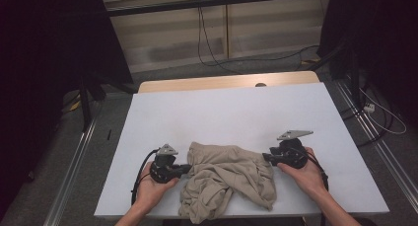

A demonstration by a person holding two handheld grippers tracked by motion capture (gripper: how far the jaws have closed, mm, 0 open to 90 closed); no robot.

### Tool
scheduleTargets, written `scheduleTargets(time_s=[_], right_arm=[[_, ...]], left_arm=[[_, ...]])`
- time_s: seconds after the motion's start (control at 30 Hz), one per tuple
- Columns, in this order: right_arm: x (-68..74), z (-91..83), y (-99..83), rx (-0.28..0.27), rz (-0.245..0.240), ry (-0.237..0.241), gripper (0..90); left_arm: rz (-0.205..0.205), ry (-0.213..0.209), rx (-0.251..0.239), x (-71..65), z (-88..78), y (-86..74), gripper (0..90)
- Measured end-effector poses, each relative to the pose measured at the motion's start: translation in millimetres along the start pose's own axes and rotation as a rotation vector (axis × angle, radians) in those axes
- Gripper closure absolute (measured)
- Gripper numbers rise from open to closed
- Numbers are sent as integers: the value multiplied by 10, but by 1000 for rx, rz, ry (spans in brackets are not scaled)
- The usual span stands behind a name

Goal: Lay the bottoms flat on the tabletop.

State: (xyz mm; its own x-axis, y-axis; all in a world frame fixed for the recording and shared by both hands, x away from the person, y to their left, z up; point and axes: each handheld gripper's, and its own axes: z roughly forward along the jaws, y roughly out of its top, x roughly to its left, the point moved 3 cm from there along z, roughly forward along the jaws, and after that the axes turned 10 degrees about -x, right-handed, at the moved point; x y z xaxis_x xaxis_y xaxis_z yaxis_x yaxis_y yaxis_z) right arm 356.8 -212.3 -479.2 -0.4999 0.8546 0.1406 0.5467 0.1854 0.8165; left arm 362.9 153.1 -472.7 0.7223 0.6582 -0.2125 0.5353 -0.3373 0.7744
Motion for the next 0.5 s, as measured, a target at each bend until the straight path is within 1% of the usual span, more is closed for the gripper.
scheduleTargets(time_s=[0.1, 0.13, 0.17, 0.23, 0.3, 0.33, 0.37, 0.4, 0.43, 0.47, 0.5], right_arm=[[38, -7, -8, 7, 5, 0, 586], [71, -10, -11, 11, 7, 9, 587], [106, -12, -17, 18, -1, 16, 581], [175, -11, -35, 25, -44, -11, 582], [202, -9, -34, 26, -66, -29, 633], [201, -11, -30, 29, -60, -23, 683], [195, -14, -21, 22, -40, 2, 799], [179, -15, -6, 16, -26, -6, 829], [165, -6, 7, 13, -20, -3, 841], [145, 2, 24, 9, -27, -6, 848], [122, 11, 47, 3, -44, -27, 852]], left_arm=[[-8, 0, 1, 2, -6, -3, 892], [-9, -1, 1, 3, -5, -2, 891], [-7, -1, 2, 5, -4, -1, 892], [-6, -4, 3, 7, 2, -1, 892], [-8, -3, 5, 11, 2, 0, 892], [-9, -4, 4, 10, 0, 0, 892], [-12, -2, 3, 7, -1, 0, 892], [-11, -1, 3, 5, -3, 0, 892], [-10, 0, 2, 5, -2, 0, 892], [-12, 0, -2, 4, 3, 1, 892], [-10, 1, -1, 9, 4, 4, 892]])
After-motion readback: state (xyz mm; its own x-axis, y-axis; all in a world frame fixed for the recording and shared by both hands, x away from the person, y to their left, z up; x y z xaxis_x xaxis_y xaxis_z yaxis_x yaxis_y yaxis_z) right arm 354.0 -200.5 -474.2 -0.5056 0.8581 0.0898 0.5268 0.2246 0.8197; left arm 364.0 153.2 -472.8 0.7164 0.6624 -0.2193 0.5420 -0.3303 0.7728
